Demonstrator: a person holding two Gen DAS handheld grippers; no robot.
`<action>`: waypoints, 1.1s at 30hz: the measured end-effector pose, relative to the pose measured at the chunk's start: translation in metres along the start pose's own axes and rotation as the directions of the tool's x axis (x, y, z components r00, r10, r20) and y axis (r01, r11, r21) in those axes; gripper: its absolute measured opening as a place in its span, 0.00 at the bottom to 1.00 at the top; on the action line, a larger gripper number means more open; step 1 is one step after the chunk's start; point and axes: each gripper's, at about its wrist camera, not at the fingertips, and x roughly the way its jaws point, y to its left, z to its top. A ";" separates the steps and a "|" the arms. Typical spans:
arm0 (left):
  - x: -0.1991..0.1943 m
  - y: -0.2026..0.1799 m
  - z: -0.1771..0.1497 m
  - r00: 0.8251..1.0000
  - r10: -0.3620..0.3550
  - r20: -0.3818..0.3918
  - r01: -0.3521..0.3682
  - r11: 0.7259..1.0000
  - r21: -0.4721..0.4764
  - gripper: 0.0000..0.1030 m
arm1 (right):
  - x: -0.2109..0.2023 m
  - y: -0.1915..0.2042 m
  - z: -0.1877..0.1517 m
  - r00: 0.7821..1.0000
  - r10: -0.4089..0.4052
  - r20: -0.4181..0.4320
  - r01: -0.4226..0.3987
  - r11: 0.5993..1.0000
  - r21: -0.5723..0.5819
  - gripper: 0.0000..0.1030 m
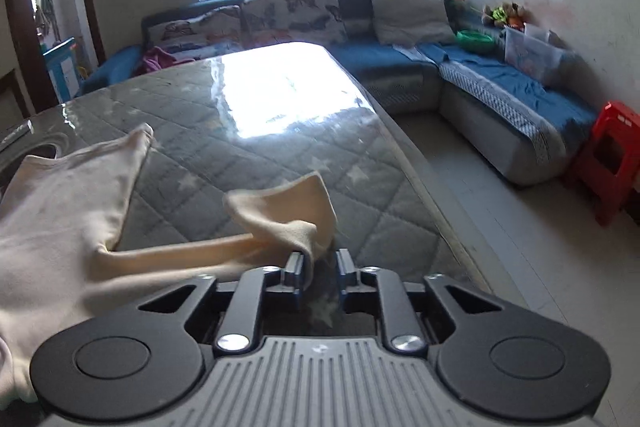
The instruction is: Fold clothes
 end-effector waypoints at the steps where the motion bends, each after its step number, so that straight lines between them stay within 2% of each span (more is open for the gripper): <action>1: -0.002 0.001 -0.001 1.000 0.009 0.001 -0.009 1.000 0.001 0.24 | -0.002 -0.002 -0.001 1.000 -0.013 0.004 0.013 1.000 0.001 0.28; 3: -0.006 0.005 -0.001 1.000 0.028 0.004 -0.028 1.000 -0.002 0.36 | -0.006 -0.004 -0.001 0.999 -0.033 0.018 0.033 0.999 -0.002 0.30; 6: -0.009 0.005 0.004 0.999 0.051 0.017 -0.051 0.999 -0.004 0.38 | -0.010 0.004 0.001 1.000 -0.003 0.030 0.004 0.999 -0.037 0.34; 9: -0.009 0.001 0.014 0.998 0.048 0.035 -0.048 0.999 -0.007 0.46 | -0.002 0.021 0.001 1.000 -0.005 0.029 0.008 0.994 -0.109 0.44; 13: -0.004 -0.007 0.026 0.998 0.046 0.045 -0.047 0.999 0.012 0.46 | 0.016 0.039 0.001 1.000 0.003 0.016 0.000 0.987 -0.160 0.49; 16: 0.003 -0.014 0.033 0.998 0.037 0.045 -0.038 0.999 0.020 0.46 | 0.020 0.041 0.000 0.998 -0.042 0.041 0.048 0.985 -0.167 0.49; 21: 0.017 -0.026 0.041 0.999 0.010 0.038 -0.012 0.999 0.041 0.46 | 0.007 -0.006 -0.001 0.992 -0.109 0.066 0.109 0.994 0.000 0.55; 25: 0.033 -0.038 0.045 1.000 -0.011 0.016 0.010 0.998 0.063 0.46 | -0.001 -0.029 -0.004 0.988 -0.141 0.055 0.138 0.989 0.062 0.54; 31: 0.057 -0.062 0.055 0.999 -0.042 -0.002 0.042 0.994 0.102 0.46 | -0.008 -0.029 0.000 0.992 -0.092 0.082 0.090 0.996 0.023 0.48; 33: 0.067 -0.069 0.058 0.999 -0.044 -0.011 0.045 0.993 0.113 0.46 | 0.001 -0.018 0.002 0.997 -0.042 0.061 0.043 0.999 -0.017 0.47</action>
